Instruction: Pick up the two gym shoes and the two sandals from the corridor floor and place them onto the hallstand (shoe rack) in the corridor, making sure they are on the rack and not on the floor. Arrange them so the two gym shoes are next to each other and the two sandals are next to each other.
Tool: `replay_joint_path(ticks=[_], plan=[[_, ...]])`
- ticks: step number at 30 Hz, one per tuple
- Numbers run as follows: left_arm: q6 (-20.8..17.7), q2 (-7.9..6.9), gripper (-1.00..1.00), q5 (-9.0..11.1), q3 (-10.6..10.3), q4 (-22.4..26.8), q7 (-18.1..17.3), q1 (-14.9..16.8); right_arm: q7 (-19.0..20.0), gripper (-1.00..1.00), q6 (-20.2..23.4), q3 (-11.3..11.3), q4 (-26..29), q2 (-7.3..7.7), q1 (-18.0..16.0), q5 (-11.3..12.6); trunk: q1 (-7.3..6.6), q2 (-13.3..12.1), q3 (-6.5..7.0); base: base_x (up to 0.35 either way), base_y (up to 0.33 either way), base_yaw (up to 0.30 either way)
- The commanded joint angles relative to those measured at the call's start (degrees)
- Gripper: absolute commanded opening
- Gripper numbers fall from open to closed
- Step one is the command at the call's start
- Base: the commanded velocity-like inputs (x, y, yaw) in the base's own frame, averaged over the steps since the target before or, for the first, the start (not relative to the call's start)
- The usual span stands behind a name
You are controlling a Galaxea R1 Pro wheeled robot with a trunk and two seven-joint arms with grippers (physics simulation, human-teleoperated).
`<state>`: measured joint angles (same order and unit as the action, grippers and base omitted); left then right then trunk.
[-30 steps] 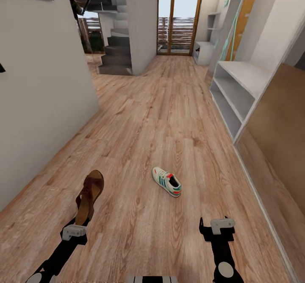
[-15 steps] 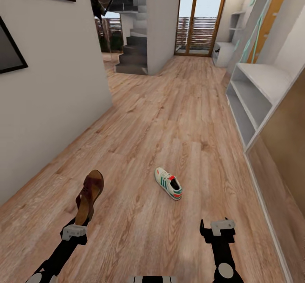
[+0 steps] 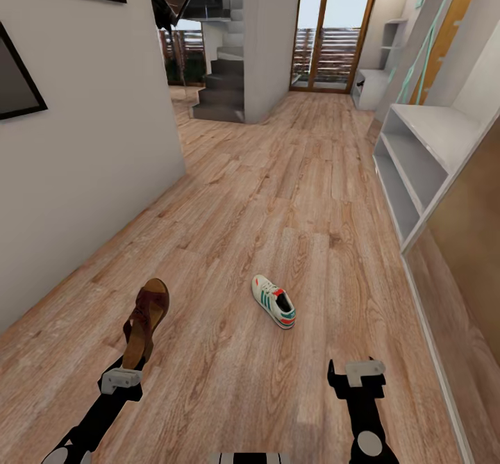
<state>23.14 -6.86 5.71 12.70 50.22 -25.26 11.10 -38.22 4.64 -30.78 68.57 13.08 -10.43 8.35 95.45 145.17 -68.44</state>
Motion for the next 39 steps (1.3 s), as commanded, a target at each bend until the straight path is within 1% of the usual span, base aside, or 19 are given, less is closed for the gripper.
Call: replay_joint_path(ticks=[1,4,5,6,7,8,9,11,14,16,18,19,23,24,30,31,35,39], plan=[[0.0,0.01,-1.00,0.4,0.1,0.0,-0.5,0.0,-0.4,1.00,0.4,-0.4,0.1,0.08,-0.1,-0.1,-0.01,0.0,-0.04,0.000,-0.016,0.007],[0.0,0.01,-1.00,0.4,0.2,0.0,-0.5,0.0,-0.2,1.00,0.3,-1.8,0.0,0.09,-0.1,-2.1,-0.01,0.0,-0.04,0.000,-0.010,0.004],[0.0,0.01,-1.00,0.4,0.2,0.0,-0.5,0.0,-0.2,1.00,0.3,-1.8,0.0,0.09,-0.1,-2.1,-0.01,0.0,-0.04,0.000,-0.008,0.003],[0.0,0.01,-1.00,0.4,0.2,0.0,-0.5,0.1,0.0,1.00,0.3,-4.2,0.0,0.10,-0.2,-5.9,-0.01,0.0,-0.04,0.000,-0.004,0.002],[0.0,-0.01,-1.00,0.4,0.2,0.0,-0.6,0.1,0.0,1.00,0.2,-5.4,0.0,0.10,-0.2,-8.5,-0.01,0.0,-0.04,0.000,-0.003,0.001],[0.0,-0.02,-1.00,0.4,0.2,0.0,-0.7,0.1,0.1,1.00,0.2,-5.8,0.0,0.10,-0.2,-9.4,-0.01,0.0,-0.04,0.000,-0.002,0.001],[0.0,-0.02,-1.00,0.4,0.2,0.0,-0.7,0.1,0.1,1.00,0.2,-5.8,0.0,0.10,-0.2,-9.4,-0.01,0.0,-0.04,0.000,-0.002,0.001],[-0.1,-0.04,-1.00,0.5,0.2,0.0,-0.9,0.1,0.2,1.00,0.1,-6.5,0.0,0.10,-0.2,-10.7,-0.01,0.0,-0.04,0.000,-0.002,0.001],[-0.1,-0.06,-1.00,0.5,0.2,0.0,-1.1,0.1,0.5,1.00,0.1,-7.0,0.0,0.10,-0.3,-11.9,-0.01,0.0,-0.04,0.000,0.000,0.000],[-0.1,-0.07,-1.00,0.5,0.2,0.0,-1.2,0.1,1.8,1.00,0.2,-7.2,0.1,0.10,-0.3,-12.4,-0.01,0.0,-0.04,0.000,0.000,0.000],[-0.1,-0.07,-1.00,0.5,0.2,0.0,-1.3,0.1,3.5,1.00,0.2,-7.2,0.1,0.10,-0.3,-12.2,-0.01,0.0,-0.04,0.000,0.000,0.000],[-0.1,-0.07,-1.00,0.5,0.2,0.0,-1.3,0.1,3.5,1.00,0.2,-7.2,0.1,0.10,-0.3,-12.2,-0.01,0.0,-0.04,0.000,0.000,0.000],[-0.1,-0.08,-1.00,0.5,0.1,0.0,-1.3,0.0,7.5,1.00,0.1,-6.4,0.1,0.10,-0.2,-11.1,-0.01,0.0,-0.04,0.000,0.000,0.000],[-0.1,-0.08,-1.00,0.5,0.1,0.0,-1.3,0.0,7.5,1.00,0.1,-6.4,0.1,0.10,-0.2,-11.1,-0.01,0.0,-0.04,0.000,0.000,0.000],[-0.1,-0.11,-1.00,0.5,0.1,0.0,-1.4,0.0,10.5,1.00,0.1,-2.4,0.0,0.16,0.1,-10.2,-0.01,0.0,-0.04,0.000,0.000,0.000],[-0.1,-0.10,-1.00,0.5,0.1,0.0,-1.4,0.0,11.1,1.00,0.3,-1.4,0.0,0.17,0.2,-10.0,-0.01,0.0,-0.04,0.000,0.000,0.000],[-0.1,-0.09,-1.00,0.5,0.1,0.0,-1.4,0.0,12.3,1.00,0.2,-0.3,0.0,0.14,0.3,-9.8,-0.01,0.0,-0.04,0.000,0.000,0.000],[-0.1,-0.10,-1.00,0.5,0.1,0.0,-1.3,0.0,13.2,1.00,0.2,0.1,-0.1,0.12,0.3,-9.6,-0.01,0.0,-0.04,0.000,0.000,0.000]])
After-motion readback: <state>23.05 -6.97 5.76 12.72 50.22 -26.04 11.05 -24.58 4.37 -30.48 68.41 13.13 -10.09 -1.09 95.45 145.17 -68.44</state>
